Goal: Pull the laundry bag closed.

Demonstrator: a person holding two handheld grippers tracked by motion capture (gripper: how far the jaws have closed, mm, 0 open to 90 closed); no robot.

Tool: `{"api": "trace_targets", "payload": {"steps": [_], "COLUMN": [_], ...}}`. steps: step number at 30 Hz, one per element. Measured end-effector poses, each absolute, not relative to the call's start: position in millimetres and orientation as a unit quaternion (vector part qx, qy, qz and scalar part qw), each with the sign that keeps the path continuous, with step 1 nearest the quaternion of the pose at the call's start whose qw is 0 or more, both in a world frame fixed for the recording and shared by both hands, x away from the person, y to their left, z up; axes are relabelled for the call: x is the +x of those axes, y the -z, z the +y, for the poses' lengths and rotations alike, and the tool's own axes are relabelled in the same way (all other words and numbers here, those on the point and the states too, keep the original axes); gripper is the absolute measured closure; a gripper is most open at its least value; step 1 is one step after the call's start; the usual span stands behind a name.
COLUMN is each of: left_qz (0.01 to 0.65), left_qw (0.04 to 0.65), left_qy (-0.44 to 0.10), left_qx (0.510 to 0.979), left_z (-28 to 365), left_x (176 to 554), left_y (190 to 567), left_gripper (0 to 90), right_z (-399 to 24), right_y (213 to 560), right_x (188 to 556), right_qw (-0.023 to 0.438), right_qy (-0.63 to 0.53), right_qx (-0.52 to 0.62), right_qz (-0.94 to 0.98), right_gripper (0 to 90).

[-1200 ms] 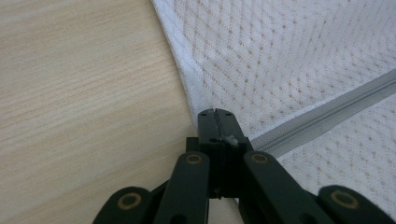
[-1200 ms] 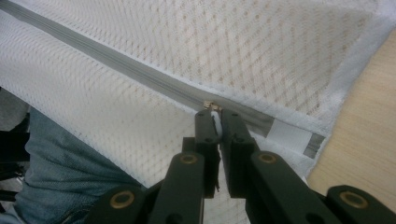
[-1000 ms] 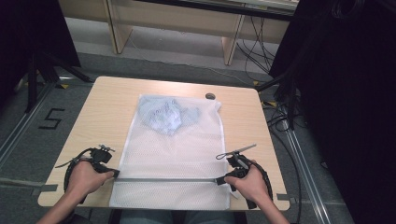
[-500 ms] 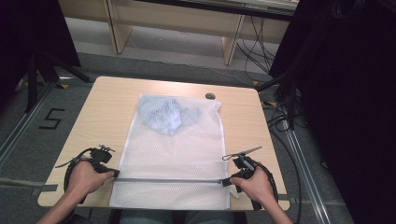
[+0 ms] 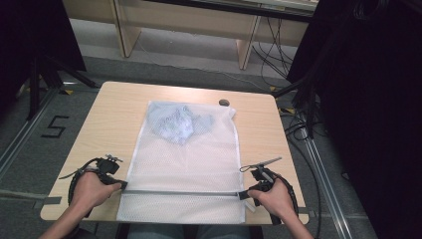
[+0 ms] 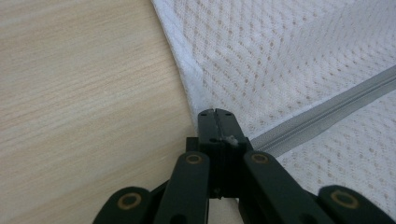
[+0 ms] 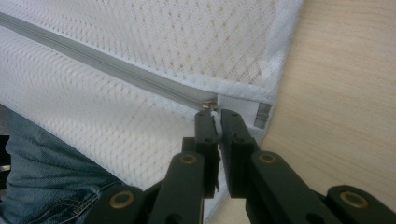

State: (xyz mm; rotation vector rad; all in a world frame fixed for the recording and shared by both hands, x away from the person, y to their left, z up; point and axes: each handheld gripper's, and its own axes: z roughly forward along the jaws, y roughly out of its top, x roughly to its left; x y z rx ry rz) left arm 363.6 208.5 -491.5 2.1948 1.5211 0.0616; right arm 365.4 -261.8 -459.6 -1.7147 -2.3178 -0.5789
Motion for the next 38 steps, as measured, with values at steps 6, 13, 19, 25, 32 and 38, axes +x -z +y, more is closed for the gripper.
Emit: {"api": "trace_targets", "payload": {"steps": [6, 13, 19, 25, 32, 38], "left_qz": [0.536, 0.539, 0.564, 0.543, 0.539, 0.544], "left_qw": [0.235, 0.237, 0.246, 0.265, 0.285, 0.292], "left_qy": [-0.028, -0.028, -0.032, -0.052, -0.071, -0.069], "left_qx": [0.81, 0.808, 0.788, 0.795, 0.79, 0.783], "left_z": [212.1, 212.3, 211.2, 218.3, 218.9, 220.0], "left_x": [365.7, 365.0, 362.7, 364.4, 364.7, 365.9], "left_y": [492.0, 492.1, 490.0, 483.4, 481.1, 481.5], "left_gripper": [89.8, 88.9, 84.6, 79.6, 73.0, 69.5], "right_z": [-264.8, -274.9, -282.1, -289.7, -297.4, -300.8], "right_y": [464.0, 458.5, 459.1, 463.6, 468.1, 468.3], "right_x": [365.6, 366.5, 367.1, 369.6, 368.8, 369.5], "right_qw": [0.095, 0.071, 0.036, -0.015, -0.036, -0.038], "right_qy": [0.195, 0.217, 0.244, 0.258, 0.263, 0.27], "right_qx": [-0.581, -0.594, -0.588, -0.57, -0.572, -0.57], "right_qz": [-0.784, -0.771, -0.77, -0.78, -0.776, -0.775], "right_gripper": [85.8, 85.6, 80.2, 68.9, 64.8, 64.4]}}
